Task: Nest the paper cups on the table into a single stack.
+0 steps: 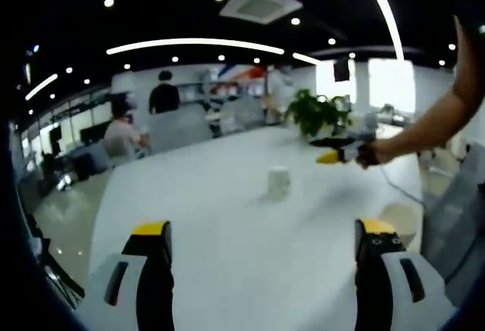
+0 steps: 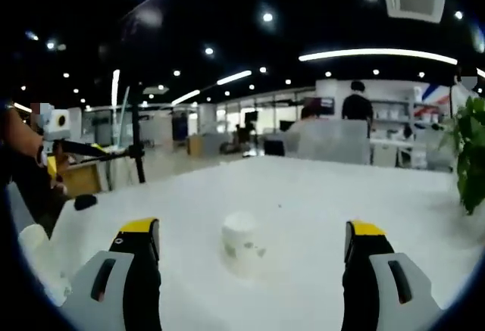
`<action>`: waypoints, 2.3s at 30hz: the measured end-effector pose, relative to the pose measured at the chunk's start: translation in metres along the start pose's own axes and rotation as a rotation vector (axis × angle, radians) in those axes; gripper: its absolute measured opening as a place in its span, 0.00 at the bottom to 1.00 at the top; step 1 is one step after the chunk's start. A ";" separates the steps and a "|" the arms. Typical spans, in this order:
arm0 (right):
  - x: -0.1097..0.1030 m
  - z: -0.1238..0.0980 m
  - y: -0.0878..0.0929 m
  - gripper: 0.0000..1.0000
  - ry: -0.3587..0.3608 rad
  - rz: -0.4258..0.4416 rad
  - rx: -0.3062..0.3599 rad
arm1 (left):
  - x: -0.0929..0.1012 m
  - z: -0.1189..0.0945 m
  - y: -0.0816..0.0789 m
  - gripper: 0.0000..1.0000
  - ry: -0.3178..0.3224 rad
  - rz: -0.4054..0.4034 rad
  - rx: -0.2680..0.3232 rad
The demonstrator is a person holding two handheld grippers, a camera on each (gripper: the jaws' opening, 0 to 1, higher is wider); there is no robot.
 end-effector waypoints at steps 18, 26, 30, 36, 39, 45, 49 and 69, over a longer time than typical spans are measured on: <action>-0.011 0.066 0.019 0.99 -0.045 -0.026 -0.025 | 0.008 -0.004 0.017 0.98 -0.005 -0.004 -0.035; -0.011 0.083 0.038 0.86 -0.014 -0.004 -0.073 | 0.009 -0.010 0.027 0.98 -0.014 -0.016 -0.053; -0.006 0.086 0.045 0.77 0.014 0.041 -0.080 | 0.008 -0.010 0.027 0.98 -0.021 -0.019 -0.050; -0.011 0.092 0.058 0.64 0.013 0.018 -0.125 | 0.008 -0.009 0.024 0.98 -0.014 -0.009 -0.023; -0.013 0.092 0.063 0.58 0.009 -0.004 -0.153 | 0.007 -0.009 0.025 0.98 -0.010 -0.010 -0.026; -0.016 0.089 0.070 0.42 -0.004 0.009 -0.191 | 0.010 -0.010 0.025 0.98 -0.013 -0.023 -0.023; -0.019 0.088 0.071 0.41 -0.013 -0.001 -0.202 | 0.013 -0.010 0.026 0.98 -0.014 -0.028 -0.024; -0.019 0.077 0.031 0.40 -0.024 -0.007 -0.188 | 0.019 -0.012 0.016 0.97 -0.001 -0.034 -0.037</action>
Point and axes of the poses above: the point that each gripper's makers call its tool centre point, and the gripper's own axes: z roughly forward along the fingers, x roughly to its right, y roughly out of its underside, the point moved 1 cm from there along -z, roughly backward along the fingers, and after that the axes turned 1 degree about -x, right-handed, at the moved point
